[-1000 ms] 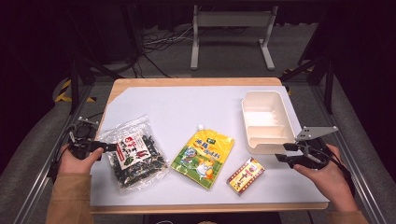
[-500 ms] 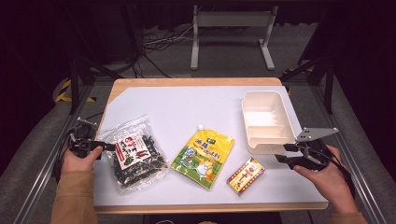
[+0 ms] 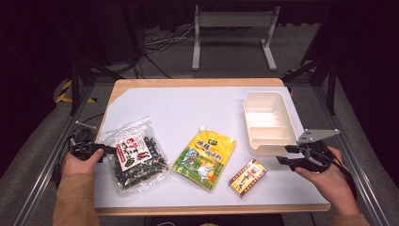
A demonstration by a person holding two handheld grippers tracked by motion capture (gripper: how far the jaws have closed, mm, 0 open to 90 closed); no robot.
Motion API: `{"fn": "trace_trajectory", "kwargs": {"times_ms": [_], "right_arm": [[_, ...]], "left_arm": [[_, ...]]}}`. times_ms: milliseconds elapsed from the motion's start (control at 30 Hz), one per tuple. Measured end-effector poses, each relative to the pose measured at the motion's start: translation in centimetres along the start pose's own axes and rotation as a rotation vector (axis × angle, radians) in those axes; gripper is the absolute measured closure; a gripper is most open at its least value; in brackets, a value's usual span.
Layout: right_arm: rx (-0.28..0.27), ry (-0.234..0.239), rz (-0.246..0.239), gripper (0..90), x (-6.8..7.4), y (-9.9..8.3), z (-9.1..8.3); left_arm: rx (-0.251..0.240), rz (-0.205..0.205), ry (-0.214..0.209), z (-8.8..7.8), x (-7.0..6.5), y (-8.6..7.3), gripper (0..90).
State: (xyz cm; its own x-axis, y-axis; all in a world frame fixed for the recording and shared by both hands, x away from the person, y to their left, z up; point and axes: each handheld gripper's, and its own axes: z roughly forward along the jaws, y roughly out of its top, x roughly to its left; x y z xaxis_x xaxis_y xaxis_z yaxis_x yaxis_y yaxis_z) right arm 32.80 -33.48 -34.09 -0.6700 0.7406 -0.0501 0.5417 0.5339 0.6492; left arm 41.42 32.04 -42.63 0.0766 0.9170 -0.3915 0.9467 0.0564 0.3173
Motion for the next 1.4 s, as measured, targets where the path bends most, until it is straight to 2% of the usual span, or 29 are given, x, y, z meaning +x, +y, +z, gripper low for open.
{"fn": "trace_trajectory", "kwargs": {"times_ms": [267, 467, 500, 567, 733, 900, 967, 1067, 1267, 1333, 1400], "right_arm": [[0.003, 0.002, 0.001, 46.6, 0.0, 0.0, 0.1], [0.0, 0.0, -0.002, 46.6, -0.1, 0.0, 0.0], [-0.001, 0.001, -0.002, 46.6, -0.1, 0.0, 0.0], [0.001, -0.001, -0.001, 46.7, -0.1, -0.1, 0.1], [0.005, -0.002, 0.003, 46.8, -0.1, -0.1, 0.1], [0.002, -0.005, 0.004, 47.2, -0.2, -0.2, -0.1], [0.001, -0.006, 0.008, 47.4, -0.2, -0.3, -0.1], [-0.003, -0.008, 0.012, 47.8, -0.2, -0.4, -0.3], [-0.007, -0.008, 0.007, 48.1, -0.2, -0.3, -0.3], [-0.005, -0.007, 0.008, 48.1, -0.1, -0.2, -0.3], [-0.004, -0.006, 0.008, 48.1, -0.1, -0.2, -0.3]], "left_arm": [[0.008, -0.027, 0.04, 0.3, -0.8, 0.2, 65.8], [-0.025, -0.05, 0.015, 0.5, -0.6, 0.1, 74.7], [-0.036, -0.058, -0.006, 0.5, -0.6, 0.0, 77.1], [-0.051, -0.054, -0.01, 0.5, -0.8, -0.1, 84.9], [-0.075, -0.042, -0.031, 0.5, -1.1, -0.1, 87.6], [-0.111, -0.01, -0.031, -0.3, -1.6, -0.1, 88.2], [-0.128, 0.011, -0.036, -1.1, -2.0, -0.2, 88.2], [-0.178, 0.03, -0.042, -2.7, -2.7, -0.4, 88.4], [-0.278, 0.099, -0.048, -5.6, -4.5, -1.1, 88.7], [-0.289, 0.112, -0.047, -6.1, -4.8, -1.2, 88.7], [-0.323, 0.138, -0.052, -7.1, -5.6, -1.5, 88.8]]}}
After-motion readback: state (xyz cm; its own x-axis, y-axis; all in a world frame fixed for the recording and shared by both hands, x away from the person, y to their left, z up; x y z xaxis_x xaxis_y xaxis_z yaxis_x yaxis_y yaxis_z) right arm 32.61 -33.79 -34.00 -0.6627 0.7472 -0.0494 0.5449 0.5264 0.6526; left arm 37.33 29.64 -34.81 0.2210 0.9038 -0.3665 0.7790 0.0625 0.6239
